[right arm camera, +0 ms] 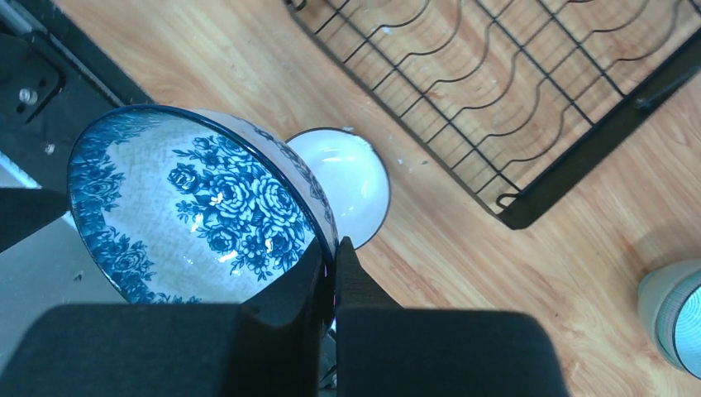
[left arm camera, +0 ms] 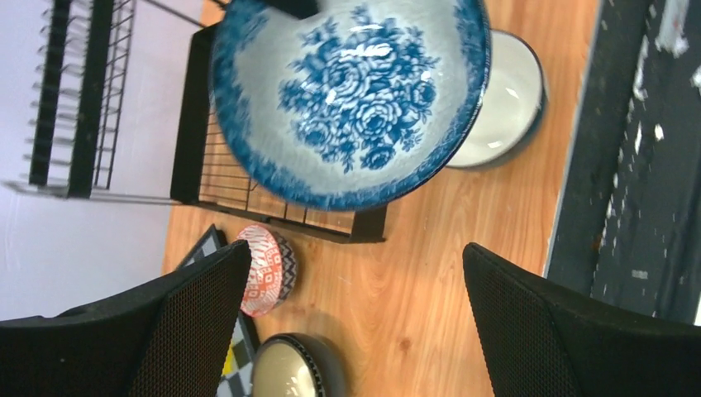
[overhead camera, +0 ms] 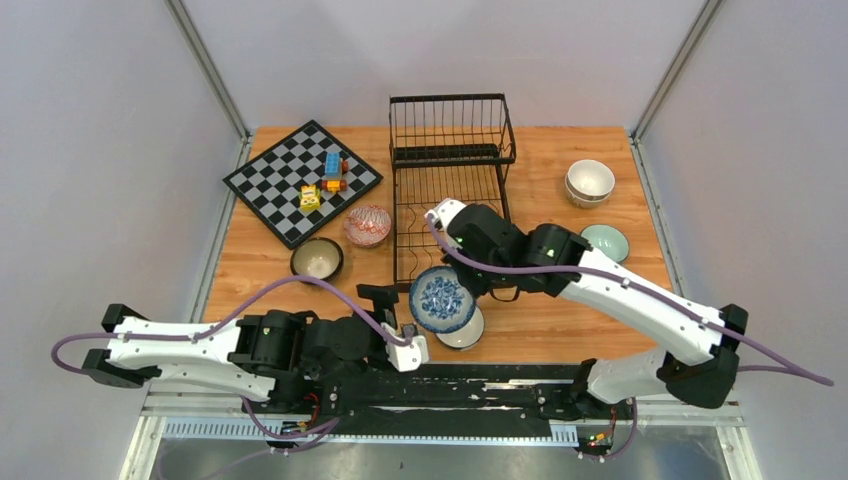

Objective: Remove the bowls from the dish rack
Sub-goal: Place the bowl with the bowl.

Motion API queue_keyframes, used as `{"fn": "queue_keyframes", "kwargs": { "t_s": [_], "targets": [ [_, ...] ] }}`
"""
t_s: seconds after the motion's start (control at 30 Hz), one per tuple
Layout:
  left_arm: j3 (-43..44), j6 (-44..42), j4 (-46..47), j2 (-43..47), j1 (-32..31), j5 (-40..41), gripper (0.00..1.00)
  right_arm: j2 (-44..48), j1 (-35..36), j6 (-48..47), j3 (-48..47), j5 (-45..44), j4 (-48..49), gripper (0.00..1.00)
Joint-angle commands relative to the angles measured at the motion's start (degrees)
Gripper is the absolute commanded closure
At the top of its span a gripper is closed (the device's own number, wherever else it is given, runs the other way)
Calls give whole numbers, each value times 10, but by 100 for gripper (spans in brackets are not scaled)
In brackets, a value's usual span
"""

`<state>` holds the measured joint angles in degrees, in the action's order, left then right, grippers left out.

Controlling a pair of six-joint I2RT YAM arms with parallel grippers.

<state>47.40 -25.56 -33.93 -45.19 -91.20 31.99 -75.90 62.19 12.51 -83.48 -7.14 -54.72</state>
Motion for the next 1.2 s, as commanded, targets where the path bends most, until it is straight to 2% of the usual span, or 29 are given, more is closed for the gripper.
{"fn": "queue_keyframes", "kwargs": {
  "t_s": [0.0, 0.1, 0.13, 0.2, 0.33, 0.4, 0.47, 0.53, 0.6, 0.67, 0.77, 0.9, 1.17],
  "targets": [
    [8, 105, 47, 8, 15, 61, 0, 64, -48, 27, 40, -41, 38, 100],
    [7, 175, 62, -2, 40, 75, 0, 109, -90, 42, 83, -27, 66, 100],
    [2, 223, 78, 0, 53, 68, 0, 121, -103, 47, 97, -21, 74, 100],
    [-18, 299, 129, 15, 87, 37, 0, 137, -118, 56, 120, -20, 85, 100],
    [-90, 474, 273, 48, 144, 35, 0, 160, -126, 78, 163, -35, 105, 100],
    [-79, 552, 295, 31, 161, 44, 0, 165, -128, 91, 173, -43, 111, 100],
    [-34, 659, 237, -8, 163, 113, 0, 166, -128, 107, 177, -56, 114, 100],
    [19, 787, 132, -53, 167, 168, 0, 163, -129, 121, 181, -71, 115, 100],
    [63, 883, 49, -91, 170, 179, 0, 155, -133, 136, 180, -81, 116, 100],
    [89, 941, 10, -117, 171, 166, 0, 148, -136, 153, 179, -85, 116, 100],
    [119, 1009, -38, -143, 171, 152, 0, 144, -138, 180, 184, -89, 121, 100],
    [148, 1043, -79, -167, 171, 156, 0, 145, -138, 209, 194, -89, 130, 100],
    [195, 1017, -123, -251, 173, 153, 0, 122, -139, 260, 193, -78, 124, 100]
  ]
}}
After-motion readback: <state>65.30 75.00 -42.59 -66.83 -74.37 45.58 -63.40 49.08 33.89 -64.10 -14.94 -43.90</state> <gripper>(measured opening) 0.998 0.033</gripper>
